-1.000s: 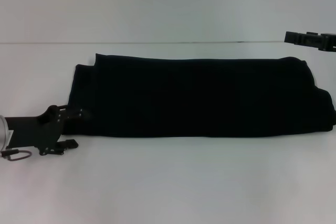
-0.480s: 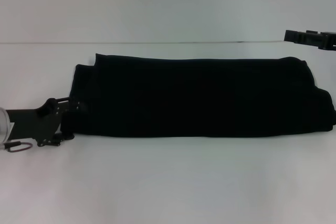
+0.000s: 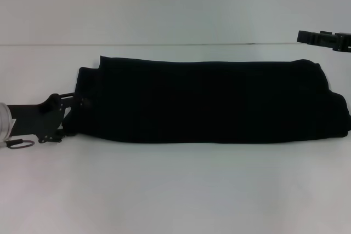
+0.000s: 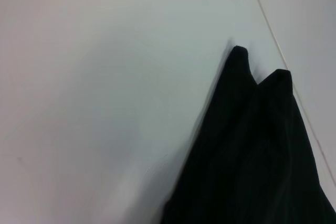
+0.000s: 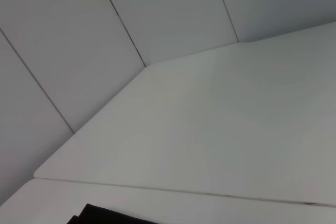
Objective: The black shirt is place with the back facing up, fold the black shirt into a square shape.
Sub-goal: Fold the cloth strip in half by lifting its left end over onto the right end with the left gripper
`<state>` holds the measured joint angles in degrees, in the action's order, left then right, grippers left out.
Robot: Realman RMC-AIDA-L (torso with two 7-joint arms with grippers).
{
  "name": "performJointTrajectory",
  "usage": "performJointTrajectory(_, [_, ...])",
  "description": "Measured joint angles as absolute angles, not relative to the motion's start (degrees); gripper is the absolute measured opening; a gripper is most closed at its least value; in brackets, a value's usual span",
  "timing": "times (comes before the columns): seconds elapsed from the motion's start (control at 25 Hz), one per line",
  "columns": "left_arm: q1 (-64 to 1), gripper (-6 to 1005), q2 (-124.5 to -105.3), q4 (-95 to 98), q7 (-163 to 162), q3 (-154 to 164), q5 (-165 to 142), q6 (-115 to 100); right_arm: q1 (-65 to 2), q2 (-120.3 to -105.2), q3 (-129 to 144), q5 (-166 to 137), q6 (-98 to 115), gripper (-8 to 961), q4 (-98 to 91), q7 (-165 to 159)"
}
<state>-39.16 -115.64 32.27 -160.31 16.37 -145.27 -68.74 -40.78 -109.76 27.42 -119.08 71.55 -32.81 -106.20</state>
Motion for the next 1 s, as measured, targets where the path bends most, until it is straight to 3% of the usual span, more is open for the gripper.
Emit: performJointTrajectory(1.0, [-39.2,872,-115.65,32.2,-152.6,18.0,-145.3,-68.0,-40.8,-109.77,27.6,-119.1,71.2,927,-32.8,-105.8])
